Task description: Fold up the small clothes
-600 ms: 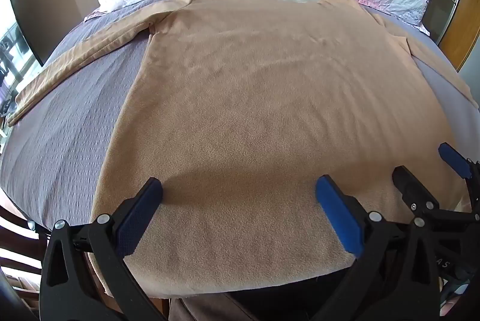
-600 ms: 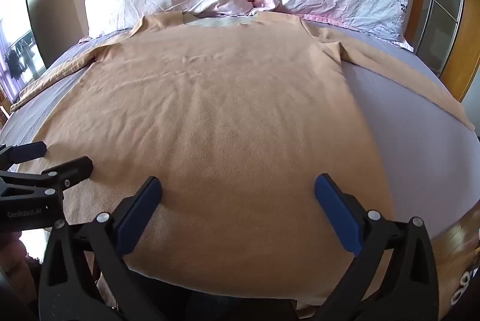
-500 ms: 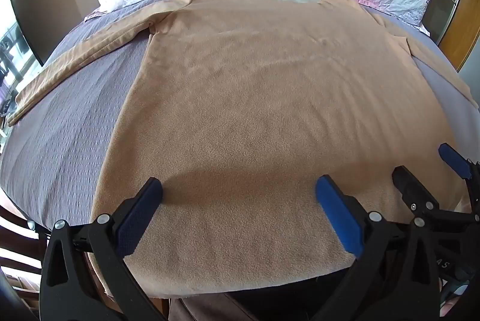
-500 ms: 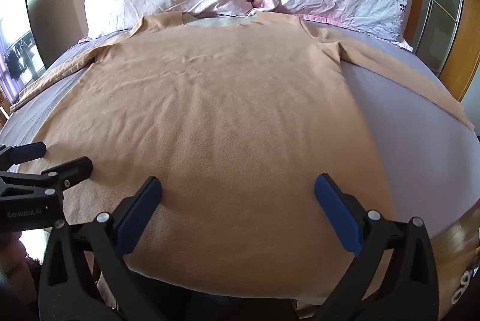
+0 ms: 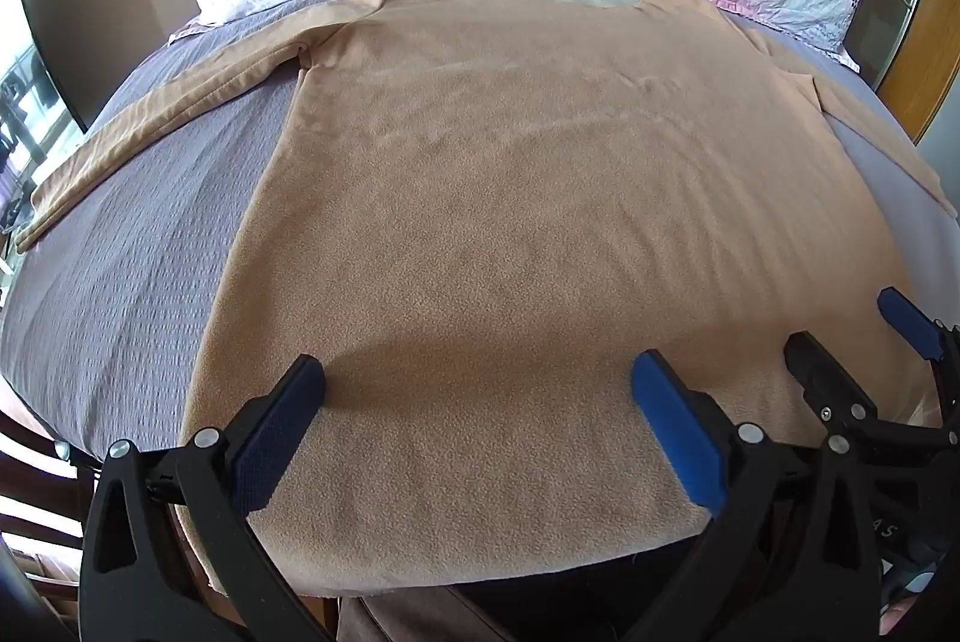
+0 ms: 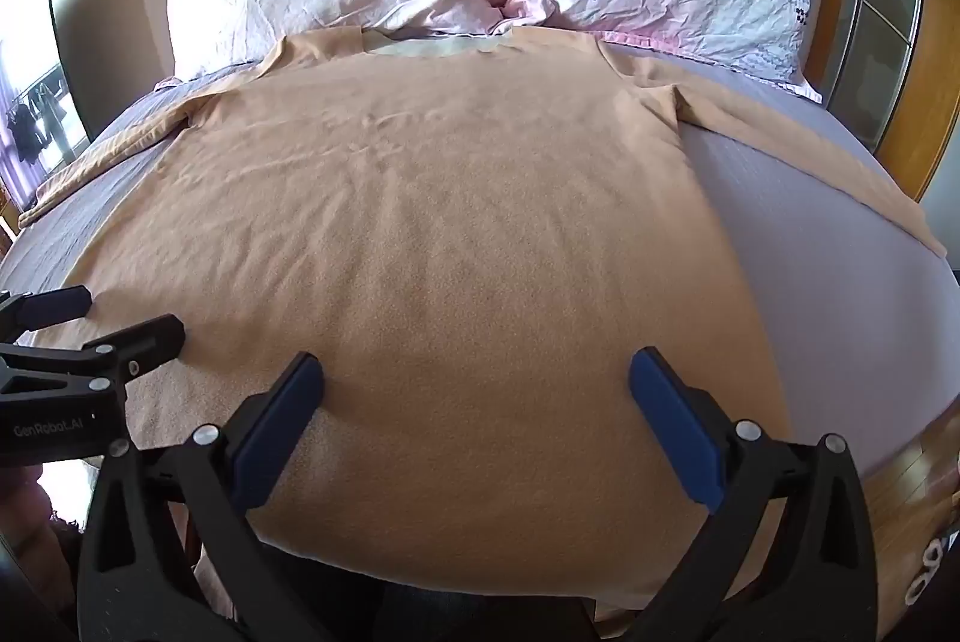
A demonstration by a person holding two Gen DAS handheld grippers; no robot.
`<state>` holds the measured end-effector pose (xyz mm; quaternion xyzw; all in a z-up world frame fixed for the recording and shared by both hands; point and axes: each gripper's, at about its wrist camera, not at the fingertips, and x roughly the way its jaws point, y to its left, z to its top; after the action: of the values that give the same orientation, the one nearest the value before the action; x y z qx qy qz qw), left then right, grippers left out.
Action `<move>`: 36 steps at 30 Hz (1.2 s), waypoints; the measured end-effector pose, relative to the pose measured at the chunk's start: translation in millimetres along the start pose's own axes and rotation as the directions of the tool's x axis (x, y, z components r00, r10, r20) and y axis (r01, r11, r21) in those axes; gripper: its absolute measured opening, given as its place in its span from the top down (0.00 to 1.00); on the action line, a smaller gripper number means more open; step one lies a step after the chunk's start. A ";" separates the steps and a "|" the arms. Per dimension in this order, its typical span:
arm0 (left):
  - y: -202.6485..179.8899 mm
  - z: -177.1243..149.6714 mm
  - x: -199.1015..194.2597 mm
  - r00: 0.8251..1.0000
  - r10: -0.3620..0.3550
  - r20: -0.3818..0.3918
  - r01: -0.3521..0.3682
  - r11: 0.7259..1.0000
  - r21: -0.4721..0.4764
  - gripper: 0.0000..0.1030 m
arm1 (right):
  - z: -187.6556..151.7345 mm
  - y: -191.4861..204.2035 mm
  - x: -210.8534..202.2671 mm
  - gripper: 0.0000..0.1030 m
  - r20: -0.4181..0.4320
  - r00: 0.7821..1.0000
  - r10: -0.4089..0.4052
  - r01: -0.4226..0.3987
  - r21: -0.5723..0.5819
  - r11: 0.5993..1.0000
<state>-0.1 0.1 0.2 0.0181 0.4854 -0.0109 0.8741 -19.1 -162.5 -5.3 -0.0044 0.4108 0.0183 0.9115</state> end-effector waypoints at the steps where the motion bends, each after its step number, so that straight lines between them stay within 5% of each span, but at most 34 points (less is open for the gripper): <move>1: 0.0 -0.1 0.0 1.000 0.000 0.000 0.000 1.000 0.000 0.01 | -0.1 -0.1 -0.1 0.02 0.000 1.000 0.000 0.000 0.000 1.000; 36: 0.0 0.0 -0.2 1.000 0.000 0.003 0.000 1.000 0.000 0.01 | -0.2 -2.0 -2.4 0.02 0.008 1.000 -0.001 0.001 0.001 1.000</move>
<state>-0.2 0.0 0.3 0.0182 0.4839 -0.0108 0.8749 -20.8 -164.5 -3.7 -0.0042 0.4072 0.0177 0.9132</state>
